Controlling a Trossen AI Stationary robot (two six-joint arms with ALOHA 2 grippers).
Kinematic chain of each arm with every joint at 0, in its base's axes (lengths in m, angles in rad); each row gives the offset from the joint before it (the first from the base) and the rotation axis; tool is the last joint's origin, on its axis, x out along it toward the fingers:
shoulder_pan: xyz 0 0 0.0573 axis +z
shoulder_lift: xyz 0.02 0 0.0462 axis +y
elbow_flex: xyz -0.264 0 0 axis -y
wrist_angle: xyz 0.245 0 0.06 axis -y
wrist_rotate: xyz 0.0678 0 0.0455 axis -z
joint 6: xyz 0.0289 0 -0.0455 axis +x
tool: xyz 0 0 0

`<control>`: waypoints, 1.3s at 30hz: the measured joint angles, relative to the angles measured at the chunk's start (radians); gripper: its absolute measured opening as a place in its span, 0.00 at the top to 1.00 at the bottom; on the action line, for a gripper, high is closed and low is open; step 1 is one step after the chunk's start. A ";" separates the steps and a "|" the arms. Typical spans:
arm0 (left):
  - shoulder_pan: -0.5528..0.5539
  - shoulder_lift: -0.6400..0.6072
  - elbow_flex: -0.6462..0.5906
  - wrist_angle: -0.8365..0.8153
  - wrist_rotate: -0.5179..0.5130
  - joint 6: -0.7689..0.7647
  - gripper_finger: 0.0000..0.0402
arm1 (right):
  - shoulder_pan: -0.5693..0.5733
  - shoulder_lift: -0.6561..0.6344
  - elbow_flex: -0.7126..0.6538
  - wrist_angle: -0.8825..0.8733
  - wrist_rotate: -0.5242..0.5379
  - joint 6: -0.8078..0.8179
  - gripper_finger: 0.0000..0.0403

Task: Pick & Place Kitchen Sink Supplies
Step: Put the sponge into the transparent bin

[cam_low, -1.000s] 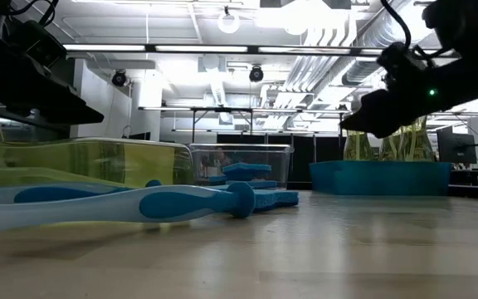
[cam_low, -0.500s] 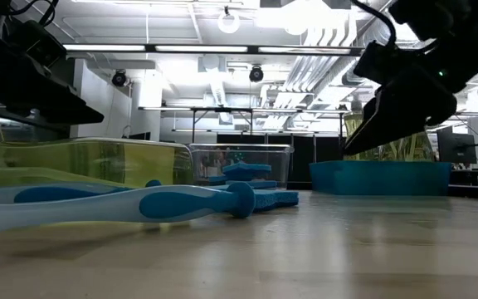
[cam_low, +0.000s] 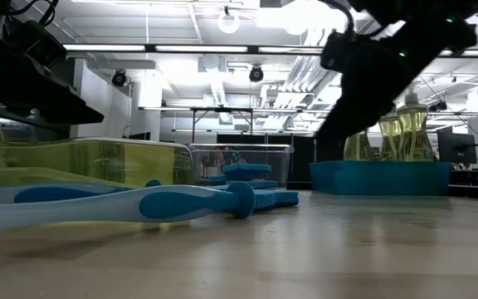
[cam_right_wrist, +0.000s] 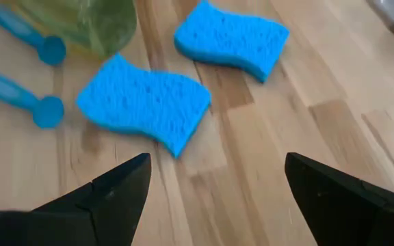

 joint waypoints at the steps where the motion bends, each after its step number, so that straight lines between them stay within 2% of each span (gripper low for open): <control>1: 0.000 0.000 0.000 0.000 0.000 0.000 0.38 | -0.004 0.005 0.010 0.000 -0.002 0.000 0.18; 17: 0.000 0.000 0.000 0.001 0.000 0.000 0.38 | -0.035 0.197 0.245 0.000 0.002 0.000 0.18; 29: 0.000 0.000 0.000 0.002 0.000 0.000 0.38 | -0.034 0.325 0.292 0.002 -0.001 0.000 0.18; 33: 0.000 0.000 0.000 0.002 0.000 0.000 0.38 | -0.034 0.346 0.292 -0.014 -0.089 0.038 0.18; 36: 0.000 0.000 0.000 0.002 0.000 0.000 0.38 | -0.026 0.349 0.292 -0.049 -0.181 0.014 0.18; 39: 0.000 0.000 0.000 0.002 0.000 0.000 0.38 | -0.010 0.349 0.292 -0.094 -0.219 -0.023 0.18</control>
